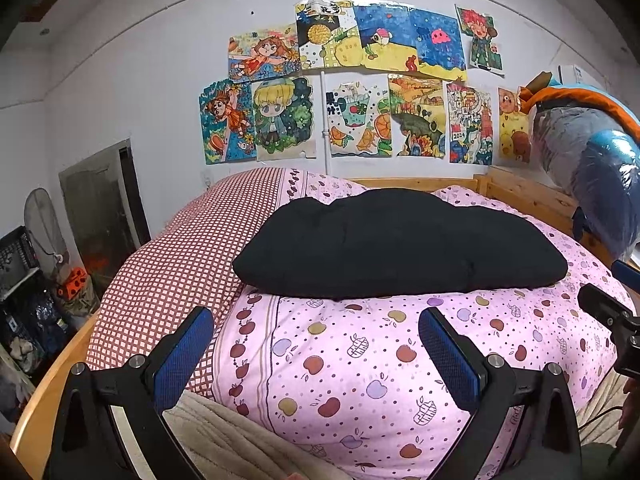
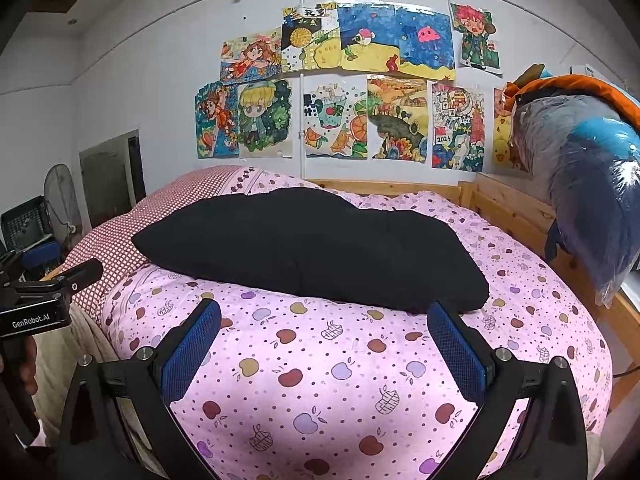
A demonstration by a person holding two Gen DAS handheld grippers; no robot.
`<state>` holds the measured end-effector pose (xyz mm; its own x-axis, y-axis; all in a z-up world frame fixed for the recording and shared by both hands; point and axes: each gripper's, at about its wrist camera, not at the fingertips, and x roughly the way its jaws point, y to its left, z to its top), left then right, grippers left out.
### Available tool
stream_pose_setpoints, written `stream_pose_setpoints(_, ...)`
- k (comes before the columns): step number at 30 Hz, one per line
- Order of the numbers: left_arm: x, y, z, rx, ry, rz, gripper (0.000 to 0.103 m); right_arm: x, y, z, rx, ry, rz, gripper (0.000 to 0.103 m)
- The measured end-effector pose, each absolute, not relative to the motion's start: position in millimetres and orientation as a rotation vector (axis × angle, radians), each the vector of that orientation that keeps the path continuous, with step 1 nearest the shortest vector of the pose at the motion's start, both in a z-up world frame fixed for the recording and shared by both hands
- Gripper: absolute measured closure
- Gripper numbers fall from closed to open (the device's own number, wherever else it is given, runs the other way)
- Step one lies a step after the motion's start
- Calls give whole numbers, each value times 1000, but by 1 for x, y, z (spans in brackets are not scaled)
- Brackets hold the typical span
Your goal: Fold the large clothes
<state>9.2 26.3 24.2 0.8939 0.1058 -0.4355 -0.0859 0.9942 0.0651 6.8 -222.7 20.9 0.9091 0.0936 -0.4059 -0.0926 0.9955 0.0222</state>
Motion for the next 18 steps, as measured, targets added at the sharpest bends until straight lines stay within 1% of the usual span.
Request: stream_pose_setpoints(18,7,27,26,50,448,99,0,4,-226,21,6,415,98,2)
